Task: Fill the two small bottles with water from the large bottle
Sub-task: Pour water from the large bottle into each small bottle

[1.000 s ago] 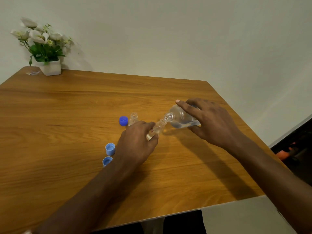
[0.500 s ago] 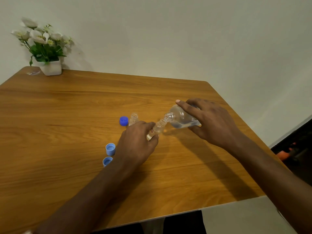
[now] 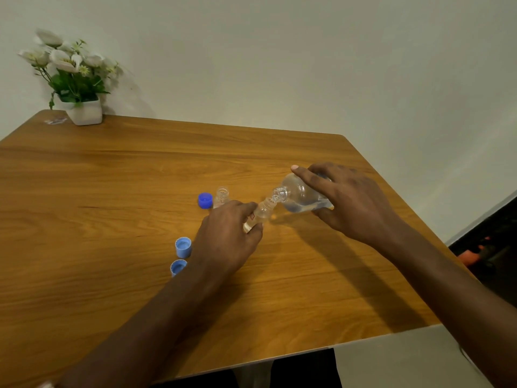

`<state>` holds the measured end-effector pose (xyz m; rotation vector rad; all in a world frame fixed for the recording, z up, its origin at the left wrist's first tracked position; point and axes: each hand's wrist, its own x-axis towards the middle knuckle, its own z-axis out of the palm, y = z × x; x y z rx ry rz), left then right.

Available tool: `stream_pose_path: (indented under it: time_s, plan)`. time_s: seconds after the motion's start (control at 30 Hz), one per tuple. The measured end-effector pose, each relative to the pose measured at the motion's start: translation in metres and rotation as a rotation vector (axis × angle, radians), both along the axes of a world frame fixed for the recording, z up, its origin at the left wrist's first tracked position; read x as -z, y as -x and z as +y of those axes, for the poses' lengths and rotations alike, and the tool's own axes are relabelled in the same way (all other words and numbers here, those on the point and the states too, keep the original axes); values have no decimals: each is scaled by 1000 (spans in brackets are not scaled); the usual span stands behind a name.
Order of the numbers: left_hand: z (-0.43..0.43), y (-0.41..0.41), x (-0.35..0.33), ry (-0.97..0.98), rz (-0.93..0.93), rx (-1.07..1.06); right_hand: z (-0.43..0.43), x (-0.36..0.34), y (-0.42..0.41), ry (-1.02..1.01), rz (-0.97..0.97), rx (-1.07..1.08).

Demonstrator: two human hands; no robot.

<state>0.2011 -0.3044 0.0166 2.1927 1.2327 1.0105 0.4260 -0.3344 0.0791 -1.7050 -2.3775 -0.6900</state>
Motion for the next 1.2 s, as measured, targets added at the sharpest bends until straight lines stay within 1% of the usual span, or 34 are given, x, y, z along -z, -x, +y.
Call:
stream_pose_path:
  time_s: [1.2]
  plan:
    - [1,1,1,-4,3,9,0,-3,2,4,2,-15]
